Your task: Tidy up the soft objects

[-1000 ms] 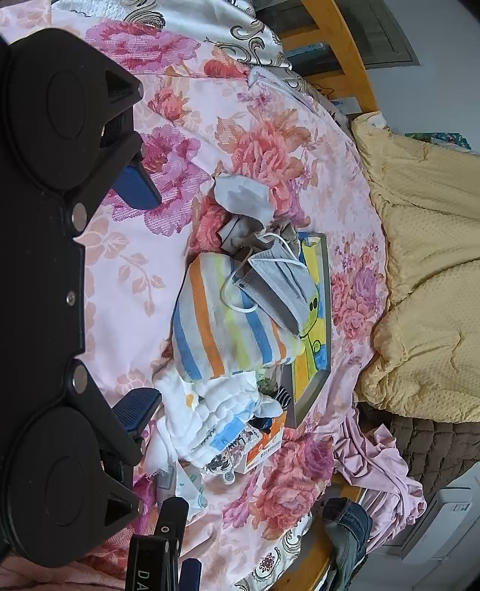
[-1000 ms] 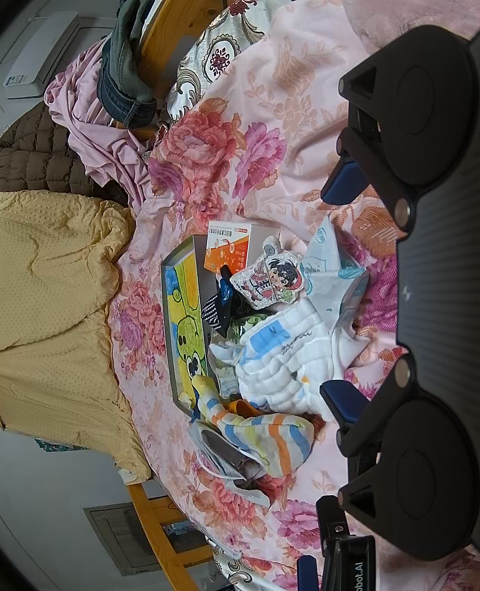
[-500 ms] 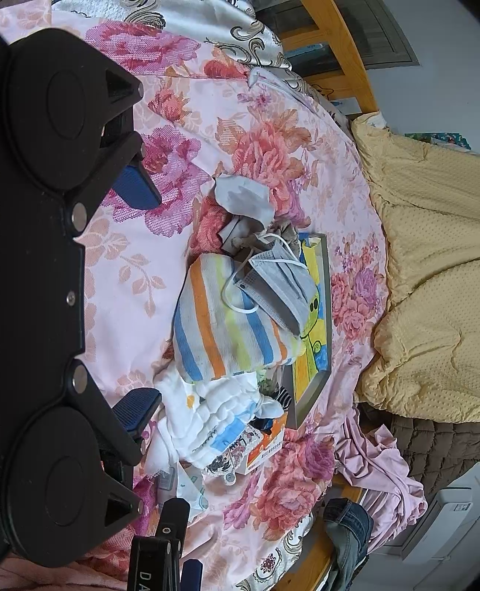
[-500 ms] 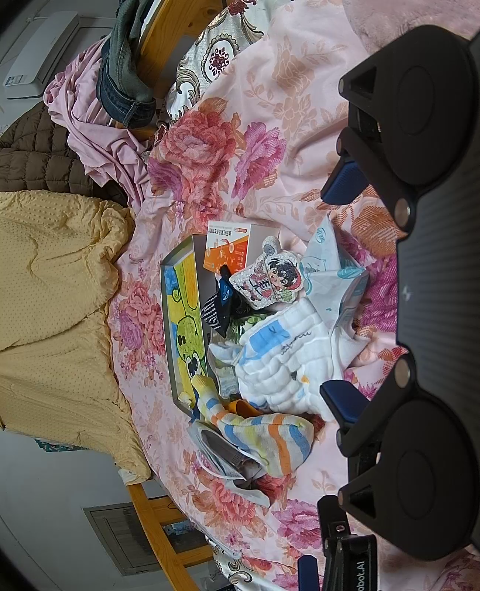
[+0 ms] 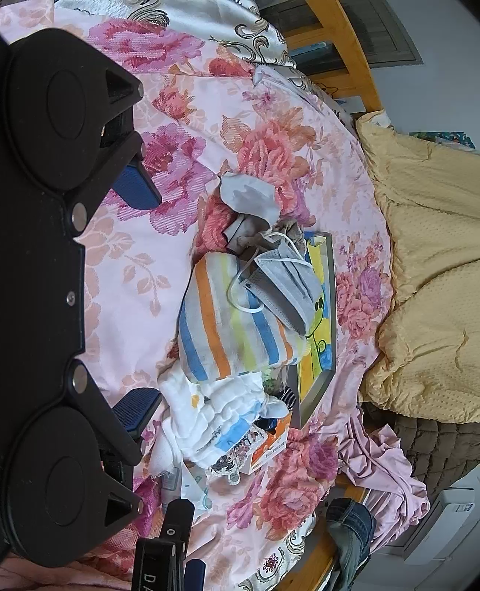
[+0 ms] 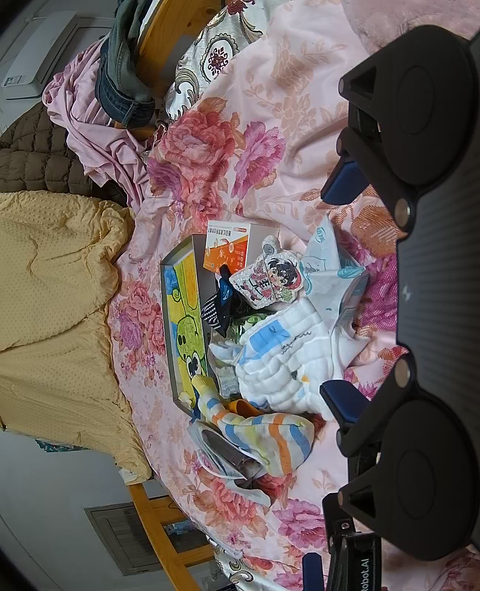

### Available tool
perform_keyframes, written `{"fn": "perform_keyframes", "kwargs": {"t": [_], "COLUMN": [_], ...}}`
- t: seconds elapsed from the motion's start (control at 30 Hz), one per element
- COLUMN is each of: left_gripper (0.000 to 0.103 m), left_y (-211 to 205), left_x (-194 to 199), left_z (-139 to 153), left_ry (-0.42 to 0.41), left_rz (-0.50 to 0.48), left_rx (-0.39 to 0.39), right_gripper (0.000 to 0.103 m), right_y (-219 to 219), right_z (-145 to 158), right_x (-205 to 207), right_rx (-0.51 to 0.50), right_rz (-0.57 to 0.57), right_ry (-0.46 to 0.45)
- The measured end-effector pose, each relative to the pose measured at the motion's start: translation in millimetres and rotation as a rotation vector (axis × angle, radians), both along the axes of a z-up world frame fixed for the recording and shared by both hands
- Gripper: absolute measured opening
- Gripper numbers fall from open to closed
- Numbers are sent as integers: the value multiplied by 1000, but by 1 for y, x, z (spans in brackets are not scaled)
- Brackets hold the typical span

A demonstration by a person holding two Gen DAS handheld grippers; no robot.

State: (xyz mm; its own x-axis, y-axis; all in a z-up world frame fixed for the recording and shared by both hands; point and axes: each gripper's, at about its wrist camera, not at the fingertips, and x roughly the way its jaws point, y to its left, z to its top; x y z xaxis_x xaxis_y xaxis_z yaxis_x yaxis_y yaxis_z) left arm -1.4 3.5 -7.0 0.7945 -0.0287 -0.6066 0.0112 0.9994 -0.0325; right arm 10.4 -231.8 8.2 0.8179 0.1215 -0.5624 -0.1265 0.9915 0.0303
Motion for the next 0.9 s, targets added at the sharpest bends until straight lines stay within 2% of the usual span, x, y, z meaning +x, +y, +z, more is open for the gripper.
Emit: {"fn": "perform_keyframes", "kwargs": {"t": [0.17,0.3,0.4,0.53,0.63,0.9], "left_gripper": [102,102,102,102,102,102], "left_y": [0,0,0,-1,-2,-16], "left_x": [1,1,1,1,2,16], "left_z": [-2,-4,-3,-3,-1,10], "left_ry": [9,16,15,11,5,-35], "left_rz": [-9,-21,-21,-41,-71,-171], "left_rx": [-12,-14,-13,4,8,40], "right_gripper": [103,103,103,103,103,103], "right_y": [-6,2,-4,-19,-25,-32], "right_z": [1,-10,-1,1,1,4], "right_x": [0,3,3,5,12,37], "right_rx": [7,21,32,138,179,174], "right_rz": [1,-6,-19,-21,6,87], "right_ry": [6,17,40,76,102,170]}}
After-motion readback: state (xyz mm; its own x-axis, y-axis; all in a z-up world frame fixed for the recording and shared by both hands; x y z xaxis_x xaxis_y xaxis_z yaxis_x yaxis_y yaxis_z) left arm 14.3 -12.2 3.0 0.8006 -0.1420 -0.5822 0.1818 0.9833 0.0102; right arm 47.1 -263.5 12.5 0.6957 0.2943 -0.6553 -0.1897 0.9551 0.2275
